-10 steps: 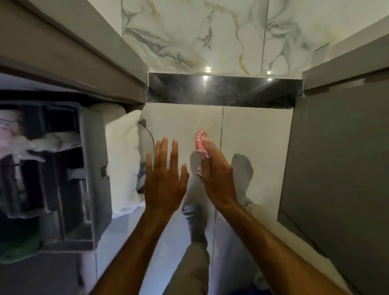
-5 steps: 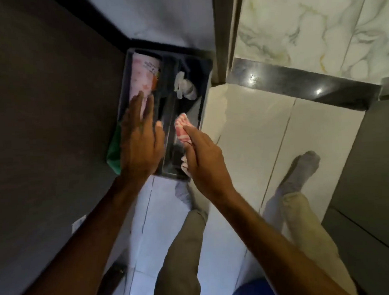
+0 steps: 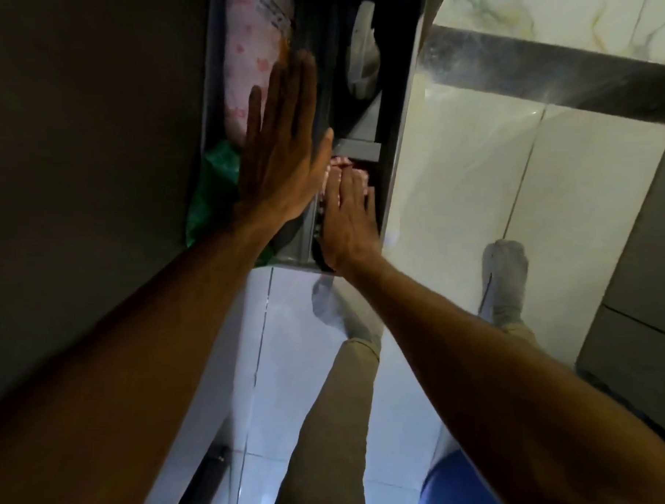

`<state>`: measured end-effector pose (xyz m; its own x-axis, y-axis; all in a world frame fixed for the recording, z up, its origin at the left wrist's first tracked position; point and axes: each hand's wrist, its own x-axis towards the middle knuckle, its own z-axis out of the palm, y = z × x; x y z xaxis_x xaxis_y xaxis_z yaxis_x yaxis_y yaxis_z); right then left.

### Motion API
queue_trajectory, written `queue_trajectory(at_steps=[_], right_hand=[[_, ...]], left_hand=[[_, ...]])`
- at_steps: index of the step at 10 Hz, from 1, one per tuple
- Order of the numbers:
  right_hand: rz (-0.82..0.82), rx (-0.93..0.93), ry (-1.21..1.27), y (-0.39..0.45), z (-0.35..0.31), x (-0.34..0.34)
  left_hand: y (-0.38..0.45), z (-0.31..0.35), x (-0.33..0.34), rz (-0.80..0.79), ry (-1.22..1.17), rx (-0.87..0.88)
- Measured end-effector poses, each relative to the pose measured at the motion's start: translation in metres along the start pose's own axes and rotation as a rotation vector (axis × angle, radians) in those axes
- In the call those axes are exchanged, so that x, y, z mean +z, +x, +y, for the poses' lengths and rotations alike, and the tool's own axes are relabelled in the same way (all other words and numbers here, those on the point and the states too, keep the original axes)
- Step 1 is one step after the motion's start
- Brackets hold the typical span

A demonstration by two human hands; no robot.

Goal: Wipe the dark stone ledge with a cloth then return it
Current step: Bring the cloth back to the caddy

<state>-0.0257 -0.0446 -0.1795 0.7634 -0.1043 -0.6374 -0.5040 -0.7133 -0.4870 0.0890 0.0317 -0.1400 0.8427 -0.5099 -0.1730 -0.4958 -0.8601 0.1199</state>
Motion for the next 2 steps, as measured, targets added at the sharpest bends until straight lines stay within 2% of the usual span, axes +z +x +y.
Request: queue_trajectory(at_steps=[1, 2], right_hand=[[-0.090, -0.005, -0.226, -0.005, -0.003, 0.001], [-0.100, 0.017, -0.004, -0.035, -0.021, -0.026]], left_hand=[[0.001, -0.001, -0.005, -0.004, 0.005, 0.013], [-0.002, 0.001, -0.024, -0.021, -0.033, 0.001]])
